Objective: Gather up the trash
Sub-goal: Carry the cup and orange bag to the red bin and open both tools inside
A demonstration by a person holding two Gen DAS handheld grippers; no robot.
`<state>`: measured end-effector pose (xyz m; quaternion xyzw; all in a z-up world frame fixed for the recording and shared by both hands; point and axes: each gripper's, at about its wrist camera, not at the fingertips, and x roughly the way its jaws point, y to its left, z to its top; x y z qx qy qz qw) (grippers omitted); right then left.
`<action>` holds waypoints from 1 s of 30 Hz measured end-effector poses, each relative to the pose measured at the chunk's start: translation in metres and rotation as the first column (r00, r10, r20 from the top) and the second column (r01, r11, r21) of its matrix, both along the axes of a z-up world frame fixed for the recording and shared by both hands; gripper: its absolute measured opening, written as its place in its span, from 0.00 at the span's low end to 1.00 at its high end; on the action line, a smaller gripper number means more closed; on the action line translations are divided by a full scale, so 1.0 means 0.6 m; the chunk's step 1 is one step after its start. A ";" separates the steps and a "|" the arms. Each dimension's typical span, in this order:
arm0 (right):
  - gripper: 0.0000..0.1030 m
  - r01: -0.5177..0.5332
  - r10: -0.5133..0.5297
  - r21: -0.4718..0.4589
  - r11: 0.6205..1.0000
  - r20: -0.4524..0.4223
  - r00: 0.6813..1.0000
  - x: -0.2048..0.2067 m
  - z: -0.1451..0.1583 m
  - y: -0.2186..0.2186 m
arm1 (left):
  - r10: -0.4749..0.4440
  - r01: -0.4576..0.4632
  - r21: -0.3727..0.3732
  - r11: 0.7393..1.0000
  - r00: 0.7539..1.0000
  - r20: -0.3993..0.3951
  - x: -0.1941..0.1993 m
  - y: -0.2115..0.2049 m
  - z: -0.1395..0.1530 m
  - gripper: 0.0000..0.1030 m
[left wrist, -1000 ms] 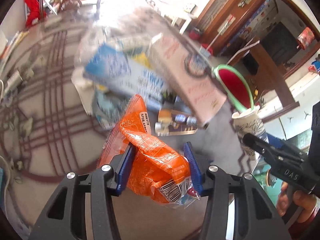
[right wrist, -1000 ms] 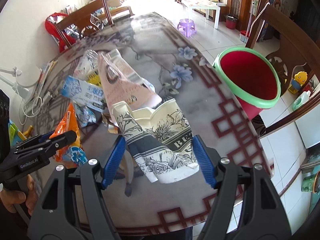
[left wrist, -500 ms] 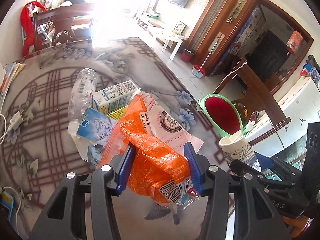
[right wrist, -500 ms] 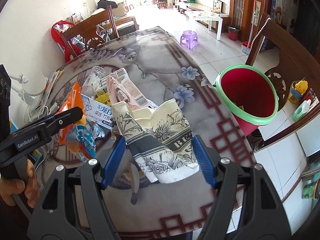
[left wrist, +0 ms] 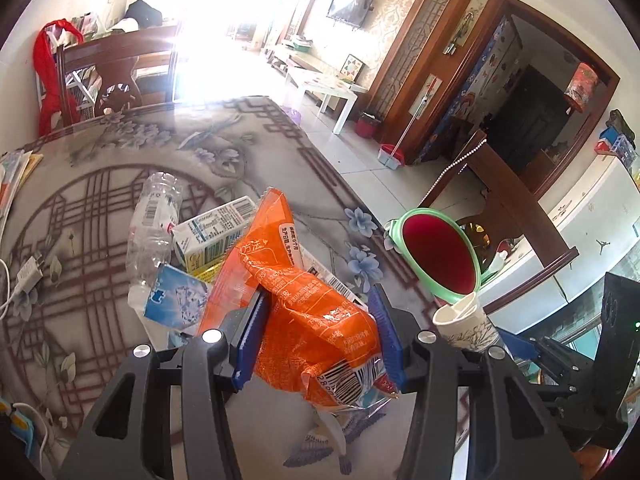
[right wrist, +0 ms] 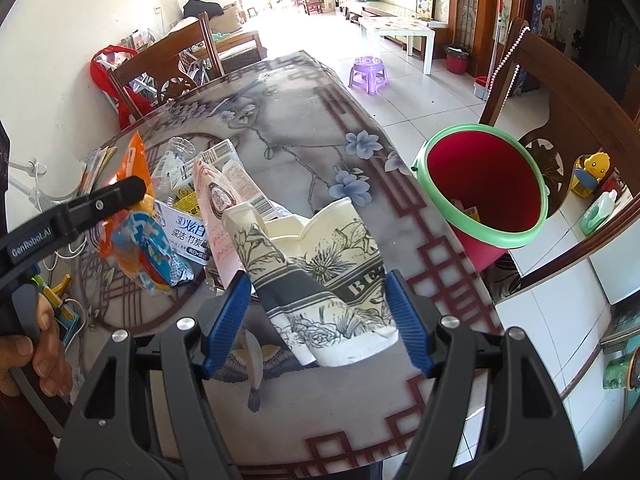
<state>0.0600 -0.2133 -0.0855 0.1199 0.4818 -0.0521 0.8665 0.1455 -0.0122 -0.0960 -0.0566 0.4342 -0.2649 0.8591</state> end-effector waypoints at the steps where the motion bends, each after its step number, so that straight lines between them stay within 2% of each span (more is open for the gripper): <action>1: 0.65 0.000 0.000 0.004 1.000 0.000 1.000 0.002 -0.001 0.000 | 0.001 -0.001 0.000 1.000 1.000 0.003 0.002 -0.001 0.002 0.46; 30: 0.66 -0.015 0.016 0.017 1.000 -0.029 0.999 0.060 -0.015 -0.023 | 0.031 -0.031 0.011 0.999 1.000 -0.001 0.050 -0.012 -0.001 0.46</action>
